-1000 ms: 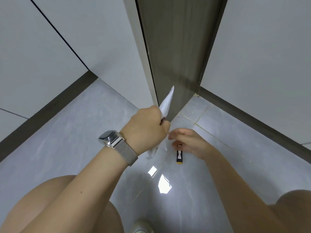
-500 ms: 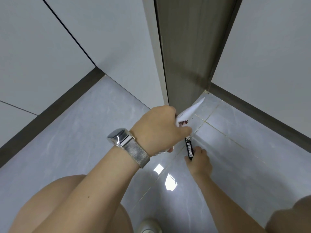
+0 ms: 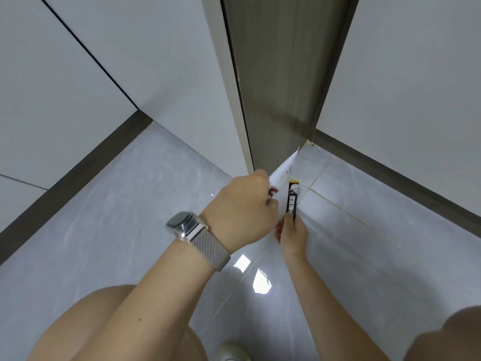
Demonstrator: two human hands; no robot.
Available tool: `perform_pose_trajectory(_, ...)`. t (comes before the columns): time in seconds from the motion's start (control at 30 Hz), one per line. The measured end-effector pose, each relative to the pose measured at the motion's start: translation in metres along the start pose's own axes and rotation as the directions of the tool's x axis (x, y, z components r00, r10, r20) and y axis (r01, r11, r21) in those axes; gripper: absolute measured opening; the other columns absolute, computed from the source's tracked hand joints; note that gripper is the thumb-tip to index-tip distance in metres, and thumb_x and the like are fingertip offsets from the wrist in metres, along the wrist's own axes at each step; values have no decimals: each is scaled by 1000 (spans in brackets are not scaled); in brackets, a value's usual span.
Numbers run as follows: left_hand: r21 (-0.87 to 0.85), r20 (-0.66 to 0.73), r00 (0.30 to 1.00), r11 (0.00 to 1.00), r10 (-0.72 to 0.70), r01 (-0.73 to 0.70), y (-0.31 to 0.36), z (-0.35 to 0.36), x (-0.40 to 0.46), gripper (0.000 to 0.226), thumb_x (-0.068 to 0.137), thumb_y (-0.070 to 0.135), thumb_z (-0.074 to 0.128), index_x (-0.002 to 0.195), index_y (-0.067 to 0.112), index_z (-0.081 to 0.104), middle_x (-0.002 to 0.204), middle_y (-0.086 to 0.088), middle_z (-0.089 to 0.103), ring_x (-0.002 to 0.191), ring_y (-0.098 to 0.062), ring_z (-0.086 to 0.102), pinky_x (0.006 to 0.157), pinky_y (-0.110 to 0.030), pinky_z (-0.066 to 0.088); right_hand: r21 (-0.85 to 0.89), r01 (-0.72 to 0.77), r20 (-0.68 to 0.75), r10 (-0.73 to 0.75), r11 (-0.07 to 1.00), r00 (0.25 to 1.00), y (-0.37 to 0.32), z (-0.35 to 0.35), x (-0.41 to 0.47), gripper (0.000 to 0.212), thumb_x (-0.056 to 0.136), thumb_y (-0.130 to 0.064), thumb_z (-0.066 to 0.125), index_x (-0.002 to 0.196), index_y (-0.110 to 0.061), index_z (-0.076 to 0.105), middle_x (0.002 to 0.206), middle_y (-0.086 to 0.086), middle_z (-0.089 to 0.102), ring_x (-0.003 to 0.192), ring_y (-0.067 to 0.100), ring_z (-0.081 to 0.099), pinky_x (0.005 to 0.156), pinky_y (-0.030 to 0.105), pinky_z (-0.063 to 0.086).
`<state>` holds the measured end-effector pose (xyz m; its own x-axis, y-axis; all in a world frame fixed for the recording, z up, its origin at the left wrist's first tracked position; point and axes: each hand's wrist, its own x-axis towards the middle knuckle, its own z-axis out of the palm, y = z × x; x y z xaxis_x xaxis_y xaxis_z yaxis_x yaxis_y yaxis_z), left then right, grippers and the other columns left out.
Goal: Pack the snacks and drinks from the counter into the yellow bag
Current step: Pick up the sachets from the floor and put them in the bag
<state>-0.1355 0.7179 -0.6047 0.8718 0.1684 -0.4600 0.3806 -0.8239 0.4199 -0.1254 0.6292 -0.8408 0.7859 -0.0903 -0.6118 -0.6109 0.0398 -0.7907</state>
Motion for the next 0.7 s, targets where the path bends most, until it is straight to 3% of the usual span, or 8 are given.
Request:
perform_pose_trajectory(0.1, -101, 22, 1000, 995, -18, 20, 7, 3, -12, 16, 92, 22, 41, 105, 11, 42, 87, -7, 61, 68, -25, 59, 51, -33, 48, 191, 35, -82, -19, 981, 996, -43, 0, -31, 21, 101, -15, 35, 101, -14, 56, 59, -4, 63, 44, 8, 50, 40, 18, 40)
perform_pose_trajectory(0.23, -440, -66, 996, 898, -57, 22, 21, 9, -43, 18, 91, 23, 48, 109, 22, 42, 74, 3, 60, 52, -11, 52, 55, -35, 52, 334, 5, -25, 4, 943, 1000, -98, -19, -94, 19, 101, -15, 35, 100, -19, 54, 56, -7, 66, 50, 7, 54, 46, 19, 44)
perform_pose_trajectory(0.33, -750, -100, 973, 659, -209, 64, 37, 1, -79, 15, 88, 15, 57, 97, 17, 46, 64, 3, 50, 44, -11, 46, 45, -28, 46, 387, -13, -110, 60, 922, 992, -142, -51, -145, 20, 97, -9, 32, 87, -17, 46, 49, -5, 57, 43, 8, 47, 44, 22, 36)
perform_pose_trajectory(0.4, -886, 17, 960, 441, -278, 143, 51, -9, -112, 19, 86, 2, 57, 102, 8, 49, 73, 2, 52, 45, -8, 46, 45, -21, 45, 377, -42, -154, 108, 925, 982, -175, -79, -179, 22, 94, -6, 30, 82, -16, 45, 50, -1, 51, 43, 10, 44, 43, 24, 34)
perform_pose_trajectory(0.5, -940, 227, 943, 198, -243, 277, 80, -33, -169, 28, 77, -9, 57, 102, 5, 58, 71, -4, 52, 51, -13, 48, 51, -20, 45, 316, -82, -129, 128, 945, 983, -226, -125, -234, 24, 95, -9, 32, 76, -15, 46, 48, 0, 46, 45, 17, 41, 42, 23, 35)
perform_pose_trajectory(0.6, -935, 336, 923, 51, -185, 351, 128, -75, -231, 44, 64, -1, 59, 108, 3, 60, 85, -11, 59, 72, -22, 54, 58, -25, 51, 245, -68, -97, 95, 967, 991, -285, -167, -305, 38, 101, -34, 32, 71, -16, 48, 43, -4, 45, 42, 14, 40, 42, 22, 37)
perform_pose_trajectory(0.7, -928, 371, 923, -10, -98, 372, 183, -130, -283, 47, 72, 2, 71, 116, 7, 56, 109, -11, 66, 85, -23, 65, 63, -34, 55, 132, -40, -67, 50, 990, 996, -350, -202, -380, 48, 89, -52, 33, 67, -14, 49, 44, -2, 46, 43, 16, 41, 47, 29, 39)
